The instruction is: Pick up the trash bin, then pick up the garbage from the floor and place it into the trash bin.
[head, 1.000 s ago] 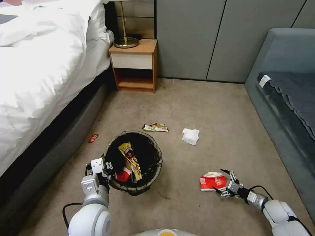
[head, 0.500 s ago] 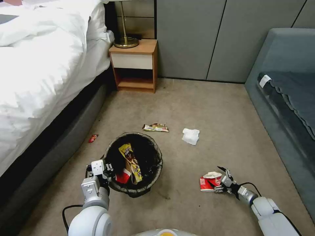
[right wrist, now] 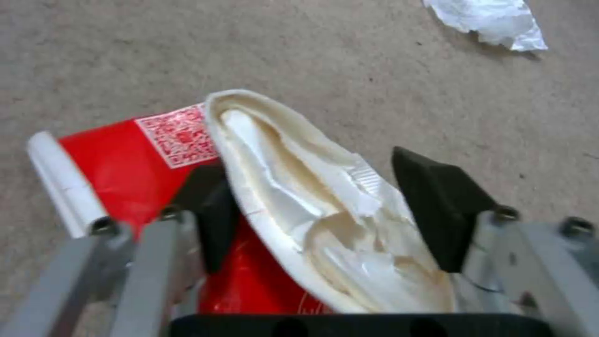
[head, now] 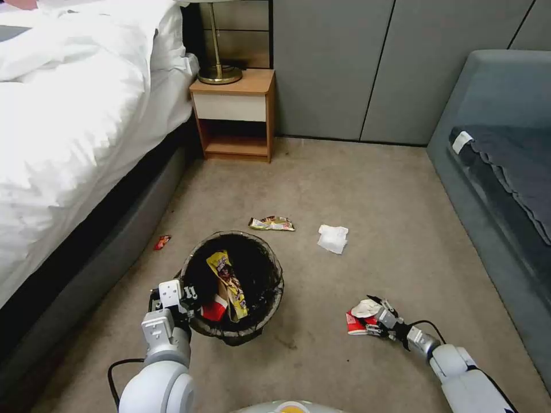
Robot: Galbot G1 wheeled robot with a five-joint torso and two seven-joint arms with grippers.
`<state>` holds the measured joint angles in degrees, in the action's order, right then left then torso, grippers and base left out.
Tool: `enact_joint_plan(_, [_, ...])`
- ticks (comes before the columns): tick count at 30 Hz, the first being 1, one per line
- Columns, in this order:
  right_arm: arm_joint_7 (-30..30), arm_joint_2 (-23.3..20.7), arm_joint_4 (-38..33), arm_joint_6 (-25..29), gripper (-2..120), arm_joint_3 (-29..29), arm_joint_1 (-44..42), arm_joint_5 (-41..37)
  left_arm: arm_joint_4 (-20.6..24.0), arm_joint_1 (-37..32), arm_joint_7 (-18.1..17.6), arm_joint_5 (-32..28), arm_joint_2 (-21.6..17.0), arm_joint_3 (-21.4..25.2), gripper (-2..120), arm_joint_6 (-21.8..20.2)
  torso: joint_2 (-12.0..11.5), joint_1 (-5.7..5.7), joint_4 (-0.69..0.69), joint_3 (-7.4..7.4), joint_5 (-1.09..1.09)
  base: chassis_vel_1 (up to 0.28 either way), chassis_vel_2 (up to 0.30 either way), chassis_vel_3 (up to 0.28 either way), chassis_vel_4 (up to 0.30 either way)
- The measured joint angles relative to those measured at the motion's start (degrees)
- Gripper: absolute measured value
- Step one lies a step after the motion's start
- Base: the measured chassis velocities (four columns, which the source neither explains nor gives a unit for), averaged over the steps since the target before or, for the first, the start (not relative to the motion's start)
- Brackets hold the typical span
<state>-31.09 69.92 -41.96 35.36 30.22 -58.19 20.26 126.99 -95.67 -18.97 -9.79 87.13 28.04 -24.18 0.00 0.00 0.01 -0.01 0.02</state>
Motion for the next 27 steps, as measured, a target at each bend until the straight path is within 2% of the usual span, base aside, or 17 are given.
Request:
enact_joint_plan(2, [0.1,-0.1,-0.1,0.0,49,0.0,-0.1,-0.1,-0.1,0.1,0.0,0.0,0.0,0.0,0,0.0,0.0,0.0,0.01,0.0,0.01,0.0,0.0,0.0,0.0])
enact_joint_plan(5, [0.6,-0.3,-0.2,0.0,34,-0.1,-0.4,-0.4,-0.3,0.2,0.0,0.0,0.0,-0.1,0,0.0,0.0,0.0,0.0,0.0,0.0,0.0,0.0,0.0,0.0])
enact_joint_plan(6, [0.6,-0.3,-0.2,0.0,34,-0.1,-0.4,-0.4,-0.3,0.2,0.0,0.0,0.0,-0.1,0,0.0,0.0,0.0,0.0,0.0,0.0,0.0,0.0,0.0,0.0])
enact_joint_plan(9, [0.8,-0.5,-0.2,0.1,21,-0.1,-0.7,-0.7,-0.4,0.4,0.0,0.0,-0.1,-0.4,0,-0.1,0.0,0.0,-0.01,0.01,-0.01,0.0,0.0,0.0,0.0])
enact_joint_plan(10, [0.8,-0.5,-0.2,0.1,21,-0.1,-0.7,-0.7,-0.4,0.4,0.0,0.0,-0.1,-0.4,0,-0.1,0.0,0.0,-0.01,0.01,-0.01,0.0,0.0,0.0,0.0])
enact_joint_plan(13, [0.9,-1.0,-0.3,0.1,4,-0.1,-0.8,-1.0,-0.5,0.4,0.0,0.0,-0.1,-0.7,0,-0.1,0.0,0.0,-0.01,0.01,-0.03,0.0,0.0,0.0,0.0])
enact_joint_plan(16, [0.9,-1.1,-0.5,0.2,0,-0.1,-0.9,-1.1,-0.5,0.4,0.0,0.1,-0.2,-0.7,0,-0.2,0.0,0.0,-0.01,0.01,-0.02,0.0,0.0,0.0,0.0])
enact_joint_plan(22, [1.8,-1.1,-0.8,0.3,0,-0.1,-1.0,-1.9,-0.5,0.5,-0.1,0.0,-0.4,-0.6,0,-0.3,0.0,0.0,-0.02,0.01,-0.02,0.0,0.0,0.0,0.0])
enact_joint_plan(27, [6.4,-0.9,-2.1,0.3,0,-1.1,-1.6,-5.0,-0.8,0.6,-0.1,0.0,-0.5,-0.5,0,-0.3,0.0,0.0,-0.02,0.01,-0.02,0.0,0.0,0.0,0.0])
